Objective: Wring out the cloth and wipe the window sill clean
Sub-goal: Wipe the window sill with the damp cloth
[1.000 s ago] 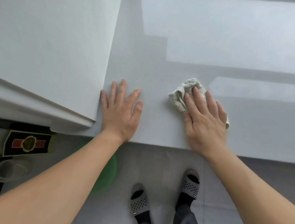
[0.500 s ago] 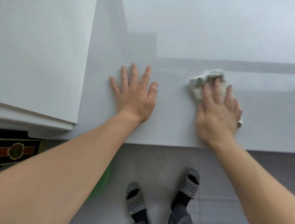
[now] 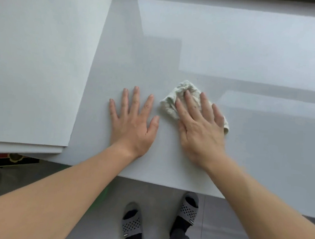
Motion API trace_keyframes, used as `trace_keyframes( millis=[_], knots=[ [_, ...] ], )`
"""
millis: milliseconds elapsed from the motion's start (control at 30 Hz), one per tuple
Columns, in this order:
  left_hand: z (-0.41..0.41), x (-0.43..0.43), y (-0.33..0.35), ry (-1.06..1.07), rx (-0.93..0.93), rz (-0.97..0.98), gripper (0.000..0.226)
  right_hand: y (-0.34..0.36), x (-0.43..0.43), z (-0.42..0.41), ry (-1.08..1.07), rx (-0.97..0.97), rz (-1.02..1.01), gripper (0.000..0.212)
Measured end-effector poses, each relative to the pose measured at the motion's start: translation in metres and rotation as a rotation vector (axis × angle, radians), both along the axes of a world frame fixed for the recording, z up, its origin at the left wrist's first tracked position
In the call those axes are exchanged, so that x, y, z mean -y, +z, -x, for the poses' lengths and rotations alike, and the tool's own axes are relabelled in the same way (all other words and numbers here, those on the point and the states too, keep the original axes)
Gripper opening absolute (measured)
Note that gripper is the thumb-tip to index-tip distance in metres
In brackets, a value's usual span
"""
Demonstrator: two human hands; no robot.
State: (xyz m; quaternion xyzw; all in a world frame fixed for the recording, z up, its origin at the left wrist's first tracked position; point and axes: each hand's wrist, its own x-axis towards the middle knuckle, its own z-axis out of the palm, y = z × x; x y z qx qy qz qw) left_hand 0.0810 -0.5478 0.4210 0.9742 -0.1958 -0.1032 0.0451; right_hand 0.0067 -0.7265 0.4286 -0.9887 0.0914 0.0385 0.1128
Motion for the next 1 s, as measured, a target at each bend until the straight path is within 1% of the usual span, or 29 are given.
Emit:
trace_keyframes(
  millis=[67, 100, 133, 200, 267, 300, 333, 400, 467, 500, 533, 567, 600, 667, 700, 733, 767, 833, 900, 933, 967, 1000],
  knots=[
    [0.0, 0.0, 0.0, 0.002, 0.004, -0.018, 0.065, 0.002, 0.02, 0.002, 0.14, -0.01, -0.012, 0.053],
    [0.0, 0.001, 0.0, 0.006, 0.004, -0.025, 0.066, 0.001, 0.038, -0.007, 0.147, -0.016, -0.004, 0.053],
    [0.0, 0.001, 0.001, 0.011, 0.0, -0.03, 0.065, -0.001, 0.058, -0.021, 0.113, -0.021, 0.006, 0.053],
    [0.001, 0.002, 0.002, 0.02, -0.01, -0.044, 0.066, 0.0, 0.092, -0.058, -0.094, -0.031, -0.016, 0.053],
    [0.002, 0.004, 0.002, 0.034, -0.008, -0.046, 0.067, 0.003, 0.094, -0.085, -0.288, -0.057, -0.083, 0.055],
    [0.001, 0.004, 0.003, 0.038, -0.008, -0.04, 0.068, 0.004, 0.082, -0.09, -0.302, -0.058, -0.095, 0.056],
    [0.002, 0.005, 0.003, 0.04, -0.011, -0.027, 0.069, 0.005, 0.066, -0.088, -0.247, -0.053, -0.089, 0.057],
    [0.001, 0.005, 0.006, 0.041, -0.014, 0.01, 0.071, 0.004, 0.041, -0.066, 0.002, -0.012, -0.046, 0.057],
    [-0.002, 0.006, 0.011, 0.038, -0.018, 0.023, 0.071, 0.004, 0.05, -0.053, 0.217, -0.013, -0.023, 0.055],
    [-0.004, 0.008, 0.013, 0.034, -0.007, 0.016, 0.07, 0.003, 0.066, -0.059, 0.271, -0.018, -0.026, 0.054],
    [-0.009, 0.009, 0.016, 0.031, 0.019, 0.01, 0.069, 0.001, 0.084, -0.071, 0.276, -0.018, -0.009, 0.054],
    [-0.017, 0.013, 0.018, 0.033, 0.047, 0.006, 0.068, -0.001, 0.102, -0.086, 0.236, -0.01, 0.022, 0.054],
    [-0.027, 0.018, 0.019, 0.042, 0.067, 0.01, 0.068, -0.002, 0.119, -0.106, 0.148, -0.005, 0.048, 0.055],
    [-0.055, 0.031, 0.019, 0.056, 0.079, 0.058, 0.069, 0.0, 0.135, -0.144, -0.091, -0.029, 0.002, 0.056],
    [-0.072, 0.039, 0.017, 0.052, 0.072, 0.104, 0.069, 0.001, 0.129, -0.157, -0.183, -0.031, -0.035, 0.056],
    [-0.088, 0.047, 0.014, 0.043, 0.054, 0.148, 0.069, 0.001, 0.117, -0.162, -0.219, -0.025, -0.05, 0.057],
    [-0.103, 0.054, 0.012, 0.039, 0.029, 0.185, 0.07, 0.001, 0.101, -0.16, -0.185, -0.006, -0.048, 0.057],
    [-0.123, 0.063, 0.006, 0.062, 0.003, 0.212, 0.072, -0.001, 0.073, -0.139, 0.033, 0.023, -0.01, 0.056],
    [-0.128, 0.063, -0.001, 0.055, 0.022, 0.155, 0.073, 0.001, 0.079, -0.131, 0.193, -0.007, -0.003, 0.055],
    [-0.127, 0.062, -0.003, 0.043, 0.038, 0.128, 0.074, 0.0, 0.093, -0.14, 0.211, -0.02, 0.0, 0.055],
    [-0.125, 0.062, -0.004, 0.033, 0.051, 0.112, 0.075, -0.001, 0.109, -0.155, 0.178, -0.016, 0.019, 0.055],
    [-0.124, 0.062, -0.004, 0.026, 0.06, 0.104, 0.077, -0.002, 0.123, -0.173, 0.1, -0.01, 0.042, 0.055]
  ],
)
